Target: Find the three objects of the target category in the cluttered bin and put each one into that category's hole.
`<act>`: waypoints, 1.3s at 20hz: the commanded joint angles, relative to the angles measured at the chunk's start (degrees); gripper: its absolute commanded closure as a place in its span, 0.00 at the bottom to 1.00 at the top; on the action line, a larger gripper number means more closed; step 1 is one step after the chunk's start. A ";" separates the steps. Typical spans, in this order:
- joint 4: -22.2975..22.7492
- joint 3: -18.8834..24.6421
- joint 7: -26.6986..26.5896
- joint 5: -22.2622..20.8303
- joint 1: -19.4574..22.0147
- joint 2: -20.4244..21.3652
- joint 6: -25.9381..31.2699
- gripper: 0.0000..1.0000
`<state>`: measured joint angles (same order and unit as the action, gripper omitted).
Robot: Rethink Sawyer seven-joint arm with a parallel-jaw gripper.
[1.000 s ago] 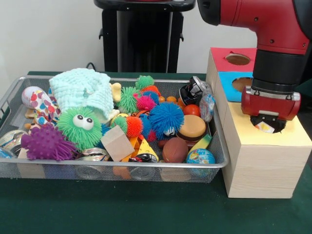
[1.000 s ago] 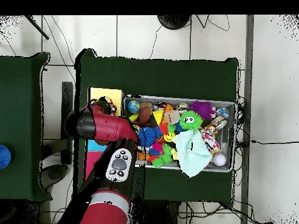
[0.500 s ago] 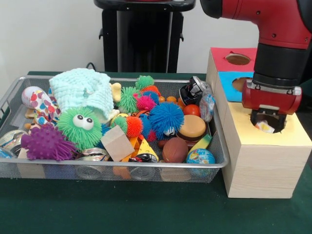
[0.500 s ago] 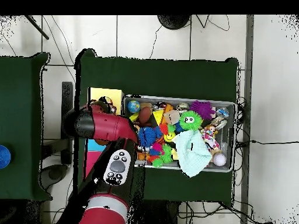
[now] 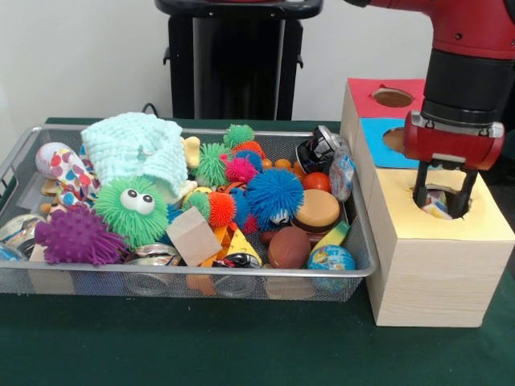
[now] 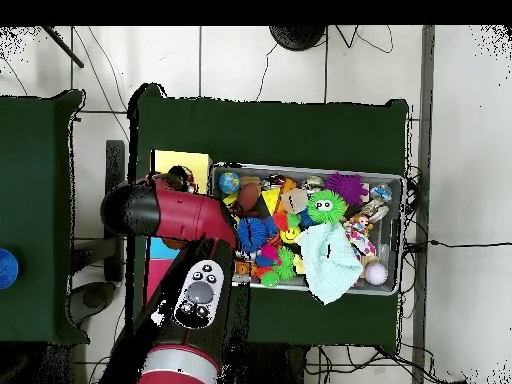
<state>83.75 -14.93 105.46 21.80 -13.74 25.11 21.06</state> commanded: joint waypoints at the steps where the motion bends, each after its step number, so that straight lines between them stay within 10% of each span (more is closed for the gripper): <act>1: 4.71 -1.05 10.92 -1.21 1.88 -1.99 10.72 0.00; 15: 3.34 -1.49 10.91 -1.64 1.81 -1.21 14.29 0.00; 26: 1.42 -5.02 10.73 -3.36 1.03 7.02 28.14 0.00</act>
<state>82.56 -16.84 105.46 21.41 -13.77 27.83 31.47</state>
